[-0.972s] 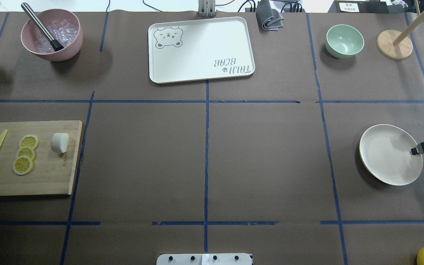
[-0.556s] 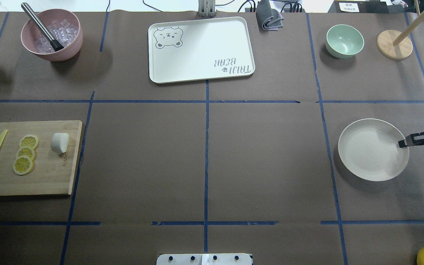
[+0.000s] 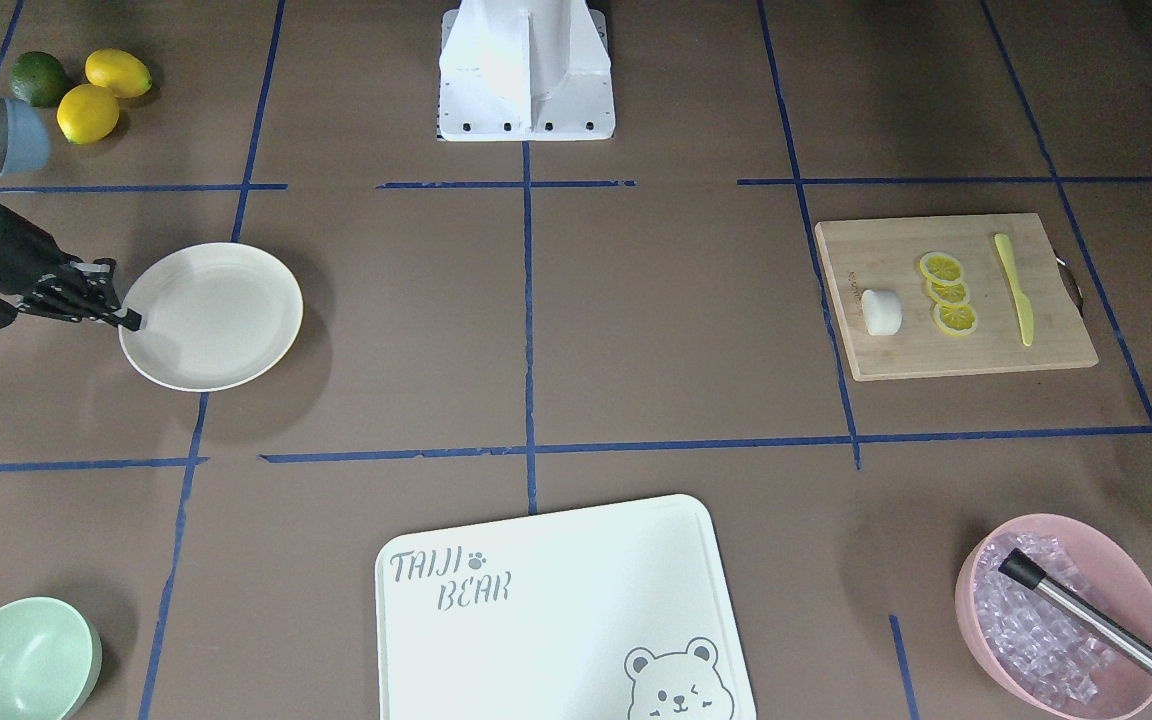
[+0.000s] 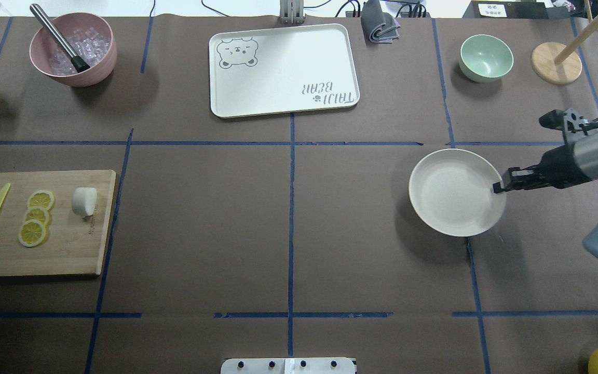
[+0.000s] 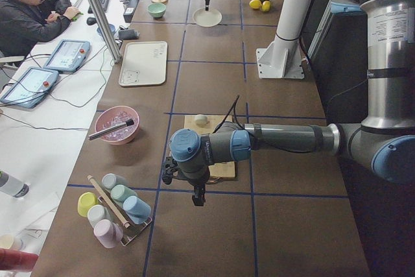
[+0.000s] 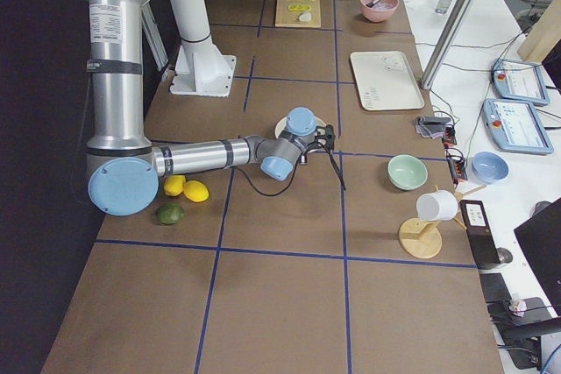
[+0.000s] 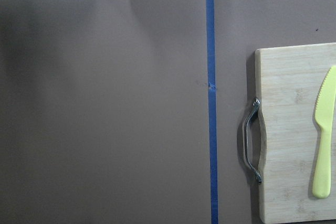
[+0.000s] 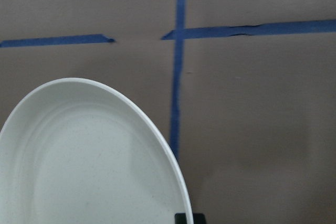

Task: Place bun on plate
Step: 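Grip the plate rim with the right gripper and slide it toward table center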

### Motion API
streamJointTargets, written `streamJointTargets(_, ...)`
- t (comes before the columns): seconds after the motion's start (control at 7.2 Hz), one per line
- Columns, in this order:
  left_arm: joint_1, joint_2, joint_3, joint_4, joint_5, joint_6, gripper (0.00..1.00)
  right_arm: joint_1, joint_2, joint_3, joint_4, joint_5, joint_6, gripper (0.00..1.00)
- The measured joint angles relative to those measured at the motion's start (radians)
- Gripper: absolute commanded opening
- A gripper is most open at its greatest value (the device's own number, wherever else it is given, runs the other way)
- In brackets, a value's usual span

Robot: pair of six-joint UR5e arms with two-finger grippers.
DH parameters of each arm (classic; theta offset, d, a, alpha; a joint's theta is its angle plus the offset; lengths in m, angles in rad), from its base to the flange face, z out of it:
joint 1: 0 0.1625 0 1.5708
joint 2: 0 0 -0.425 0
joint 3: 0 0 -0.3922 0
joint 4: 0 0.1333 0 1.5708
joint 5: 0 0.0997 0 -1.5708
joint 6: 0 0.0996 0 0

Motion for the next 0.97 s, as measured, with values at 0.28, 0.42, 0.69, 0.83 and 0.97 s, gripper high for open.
streamJointTargets(0.28, 0.000, 0.000, 0.001, 0.001, 0.000, 0.000, 1.00, -0.127, 0.129, -0.001, -0.051, -0.103, 0.153, 0.07)
streamJointTargets(0.42, 0.000, 0.000, 0.001, 0.002, 0.000, 0.000, 1.00, -0.167, 0.200, -0.001, -0.114, -0.143, 0.198, 0.07)
streamJointTargets(0.69, 0.002, 0.000, 0.001, 0.003, 0.000, 0.000, 1.00, -0.261, 0.338, -0.006, -0.229, -0.239, 0.296, 0.08)
streamJointTargets(0.83, 0.006, 0.000, 0.001, 0.002, 0.000, 0.000, 1.00, -0.311, 0.403, -0.010, -0.293, -0.296, 0.333, 0.09)
streamJointTargets(0.97, 0.009, 0.000, 0.002, 0.002, -0.001, 0.000, 1.00, -0.356, 0.444, -0.012, -0.342, -0.348, 0.358, 0.27)
